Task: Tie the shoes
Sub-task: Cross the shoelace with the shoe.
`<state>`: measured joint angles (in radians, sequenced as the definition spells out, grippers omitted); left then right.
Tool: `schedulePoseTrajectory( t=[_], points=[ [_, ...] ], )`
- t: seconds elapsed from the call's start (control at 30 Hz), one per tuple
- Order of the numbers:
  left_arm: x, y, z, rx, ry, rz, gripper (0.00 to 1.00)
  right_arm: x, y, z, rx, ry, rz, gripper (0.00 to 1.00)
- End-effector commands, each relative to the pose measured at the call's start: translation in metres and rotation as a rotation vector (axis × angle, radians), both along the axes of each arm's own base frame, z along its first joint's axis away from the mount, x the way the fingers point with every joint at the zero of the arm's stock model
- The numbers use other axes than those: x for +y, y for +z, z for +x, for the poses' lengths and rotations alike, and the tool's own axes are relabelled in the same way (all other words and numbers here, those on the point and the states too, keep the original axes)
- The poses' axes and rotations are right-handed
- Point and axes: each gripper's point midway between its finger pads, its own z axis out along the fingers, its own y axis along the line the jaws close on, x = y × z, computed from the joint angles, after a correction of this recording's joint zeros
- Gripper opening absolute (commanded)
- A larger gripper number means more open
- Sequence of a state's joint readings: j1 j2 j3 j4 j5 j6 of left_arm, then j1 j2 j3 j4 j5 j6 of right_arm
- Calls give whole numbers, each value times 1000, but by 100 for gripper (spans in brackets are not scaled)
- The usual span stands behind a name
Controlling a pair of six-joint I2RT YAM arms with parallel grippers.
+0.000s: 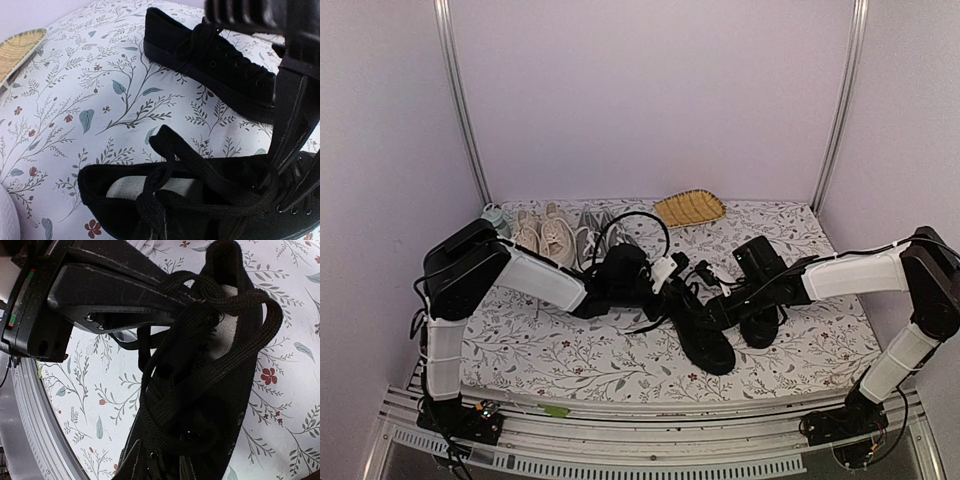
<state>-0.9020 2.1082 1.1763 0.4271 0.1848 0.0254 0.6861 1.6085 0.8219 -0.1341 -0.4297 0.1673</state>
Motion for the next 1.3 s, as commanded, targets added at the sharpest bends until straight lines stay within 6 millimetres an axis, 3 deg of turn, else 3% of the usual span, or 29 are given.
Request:
schedulePoseTrajectory(
  t=[0.0, 0.3, 0.57, 0.83, 1.03, 1.27],
  points=[
    [3, -7, 6, 19, 3, 8, 0, 0, 10, 13, -43, -16, -13, 25],
    [3, -6, 5, 32, 2, 11, 0, 6, 17, 16, -48, 5, 9, 26],
    [1, -3, 3, 44, -10, -13, 0, 5, 31, 31, -79, -136, 49, 26],
    [10, -11, -2, 65, 1, 14, 0, -9, 37, 14, -88, -148, 18, 27],
    [7, -8, 0, 91, 18, -4, 0, 4, 52, -6, -90, -131, 82, 28],
    [7, -6, 1, 95, 26, -7, 0, 11, 46, -2, -56, -218, 91, 28]
  ],
)
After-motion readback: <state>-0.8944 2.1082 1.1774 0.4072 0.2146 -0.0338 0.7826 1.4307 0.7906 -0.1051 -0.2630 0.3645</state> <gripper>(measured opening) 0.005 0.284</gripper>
